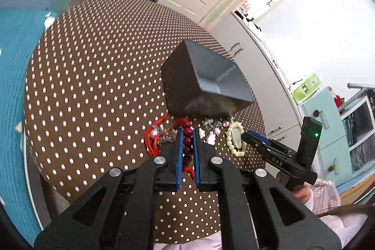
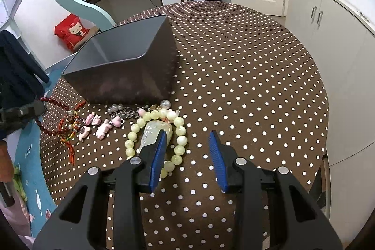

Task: Organize jewelry

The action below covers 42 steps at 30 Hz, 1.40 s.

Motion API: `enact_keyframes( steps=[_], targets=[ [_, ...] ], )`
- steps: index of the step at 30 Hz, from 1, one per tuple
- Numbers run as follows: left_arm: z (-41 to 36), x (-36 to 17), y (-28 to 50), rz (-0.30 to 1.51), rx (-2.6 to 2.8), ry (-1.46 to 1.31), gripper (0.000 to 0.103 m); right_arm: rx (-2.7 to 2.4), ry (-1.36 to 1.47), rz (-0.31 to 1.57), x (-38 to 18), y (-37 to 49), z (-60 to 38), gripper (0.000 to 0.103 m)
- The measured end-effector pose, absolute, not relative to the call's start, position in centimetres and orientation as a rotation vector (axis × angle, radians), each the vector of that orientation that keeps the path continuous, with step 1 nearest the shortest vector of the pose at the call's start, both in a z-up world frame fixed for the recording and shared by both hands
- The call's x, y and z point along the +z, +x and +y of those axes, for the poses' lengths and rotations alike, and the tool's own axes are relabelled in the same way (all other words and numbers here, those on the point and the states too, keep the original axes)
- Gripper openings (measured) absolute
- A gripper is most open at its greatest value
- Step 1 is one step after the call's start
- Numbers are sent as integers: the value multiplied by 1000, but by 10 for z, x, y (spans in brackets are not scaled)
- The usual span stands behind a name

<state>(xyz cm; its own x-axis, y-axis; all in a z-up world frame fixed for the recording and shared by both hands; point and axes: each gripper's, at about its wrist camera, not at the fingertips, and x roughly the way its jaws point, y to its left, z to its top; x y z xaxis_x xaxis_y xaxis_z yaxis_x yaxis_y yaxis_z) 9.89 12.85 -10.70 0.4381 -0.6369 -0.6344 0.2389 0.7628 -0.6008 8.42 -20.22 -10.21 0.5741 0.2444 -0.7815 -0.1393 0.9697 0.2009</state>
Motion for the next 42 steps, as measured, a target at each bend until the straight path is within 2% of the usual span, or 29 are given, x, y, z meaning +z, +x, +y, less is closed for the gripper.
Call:
enact_keyframes(
  steps=[5,10,12,14,21,24,26,28,38,40,42],
  targets=[
    [130,-110,95,966,-591,-496,8,208,129,937,-102,84,-201,36],
    [141,-135,96,1017,-524,-543,8,298,105,890,-81,73,-188,36],
    [144,-144,92,1040,-499,-541,12,395,123,871,-71,69,-176,36],
    [151,-150,88,1056,-468,-550,26,501,100,866,-66,68,-153,36],
    [160,-135,68,1014,-380,-402,27,759,-39,915,-72,68,-73,34],
    [156,-136,65,1018,-345,-307,27,775,-98,938,-78,76,-52,29],
    [153,-137,64,1013,-342,-278,27,786,-115,966,-83,83,-40,21],
    [153,-136,63,1007,-338,-266,27,798,-147,976,-87,87,-29,19],
    [148,-135,58,990,-309,-201,27,690,-218,988,-97,102,-9,18],
    [145,-135,56,983,-304,-177,27,673,-201,989,-97,104,-11,11],
    [145,-135,57,985,-312,-185,27,677,-179,997,-97,105,-12,10]
  ],
)
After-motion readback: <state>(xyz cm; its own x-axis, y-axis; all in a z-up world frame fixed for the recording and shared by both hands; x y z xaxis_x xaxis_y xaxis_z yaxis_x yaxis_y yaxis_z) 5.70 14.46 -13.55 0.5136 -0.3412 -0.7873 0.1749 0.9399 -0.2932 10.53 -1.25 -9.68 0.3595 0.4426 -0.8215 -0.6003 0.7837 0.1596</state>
